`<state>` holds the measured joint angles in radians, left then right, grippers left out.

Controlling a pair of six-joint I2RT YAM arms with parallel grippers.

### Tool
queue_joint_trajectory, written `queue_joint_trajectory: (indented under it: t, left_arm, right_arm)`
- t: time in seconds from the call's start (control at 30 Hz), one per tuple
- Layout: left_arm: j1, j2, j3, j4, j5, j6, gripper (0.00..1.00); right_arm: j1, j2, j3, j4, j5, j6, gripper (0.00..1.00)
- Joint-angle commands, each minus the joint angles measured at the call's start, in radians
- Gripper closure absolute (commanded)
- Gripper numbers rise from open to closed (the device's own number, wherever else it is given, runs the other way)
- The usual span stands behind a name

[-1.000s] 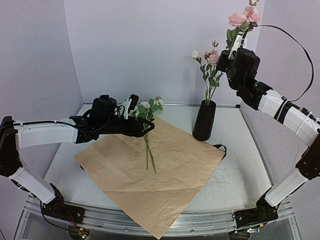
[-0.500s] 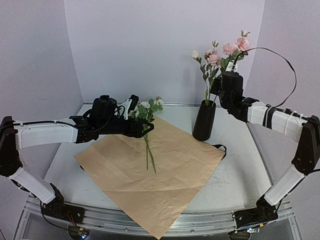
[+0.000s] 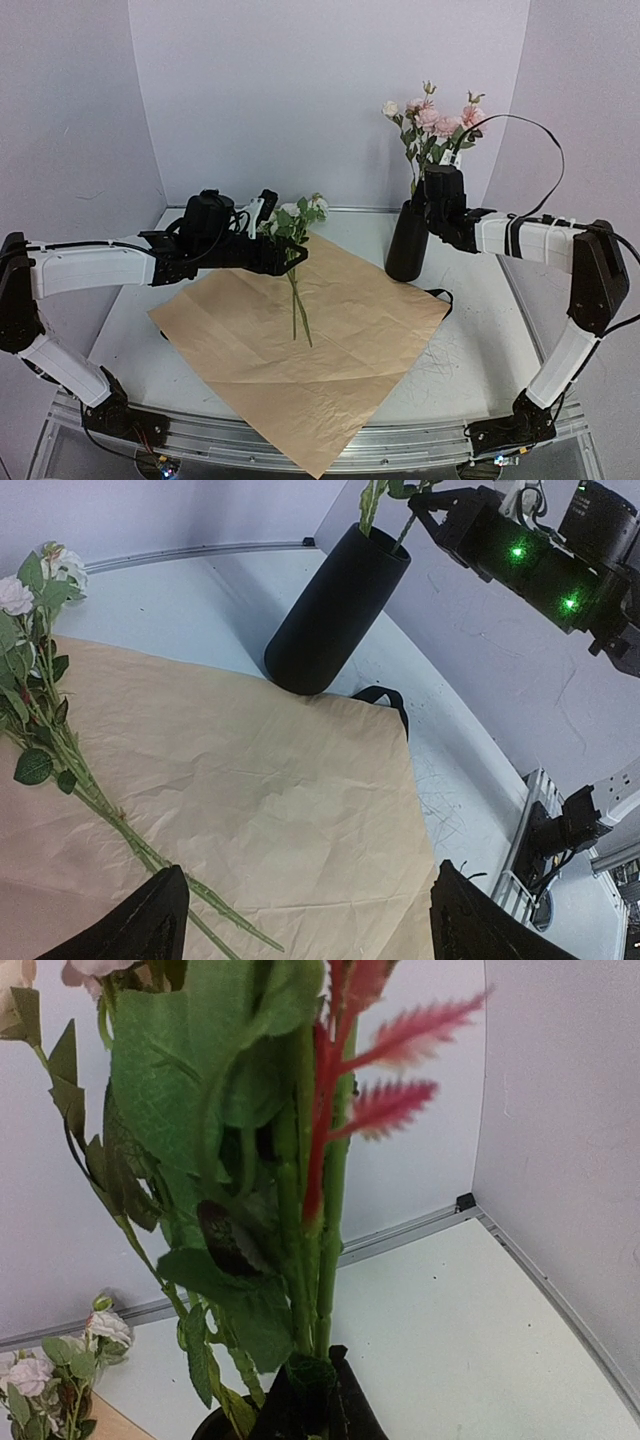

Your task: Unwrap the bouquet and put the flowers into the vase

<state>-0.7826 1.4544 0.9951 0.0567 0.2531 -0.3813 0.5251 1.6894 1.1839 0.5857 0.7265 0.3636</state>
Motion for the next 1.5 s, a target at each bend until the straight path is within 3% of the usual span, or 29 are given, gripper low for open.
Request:
queue_joint_trajectory:
  t: [0.0,0.13,0.2,0.23,0.37,0.6,0.77,0.93,1.03,1.27,1.47]
  left_arm:
    - [-0.001,-0.002,0.050,0.015,-0.003,0.020,0.16]
    - [-0.001,-0.002,0.048,0.015,0.000,0.018,0.16]
    - [-0.001,-0.001,0.047,0.015,0.000,0.016,0.16]
    - [-0.002,0.000,0.047,0.016,0.000,0.016,0.16]
    - [-0.001,0.003,0.046,0.016,-0.003,0.013,0.16]
    - [-0.001,0.045,0.057,0.000,-0.080,-0.020,0.15]
    - [-0.002,0.107,0.088,-0.046,-0.170,-0.065,0.10]
    - [0.005,0.222,0.197,-0.195,-0.297,-0.118,0.19]
    - [0.009,0.307,0.258,-0.235,-0.302,-0.159,0.26]
    - [0.021,0.466,0.412,-0.288,-0.300,-0.238,0.36]
    - [0.050,0.617,0.559,-0.375,-0.298,-0.274,0.43]
  right_arm:
    - [0.001,-0.010,-0.023,0.006,0.030,0.034,0.85]
    - [0.001,-0.020,-0.020,-0.021,0.023,0.031,0.76]
    - [0.001,-0.039,-0.025,-0.040,0.014,0.034,0.48]
    - [0.001,-0.049,-0.031,-0.042,0.008,0.034,0.41]
    - [0.001,-0.101,-0.063,-0.056,-0.026,0.046,0.33]
    - [0.001,-0.240,-0.161,-0.122,-0.177,0.092,0.02]
    - [0.002,-0.331,-0.210,-0.237,-0.300,0.108,0.02]
    - [0.015,-0.417,-0.240,-0.385,-0.392,0.119,0.02]
    - [0.046,-0.471,-0.272,-0.431,-0.425,0.139,0.02]
    - [0.171,-0.541,-0.359,-0.448,-0.494,0.249,0.08]
    - [0.309,-0.451,-0.399,-0.359,-0.580,0.346,0.15]
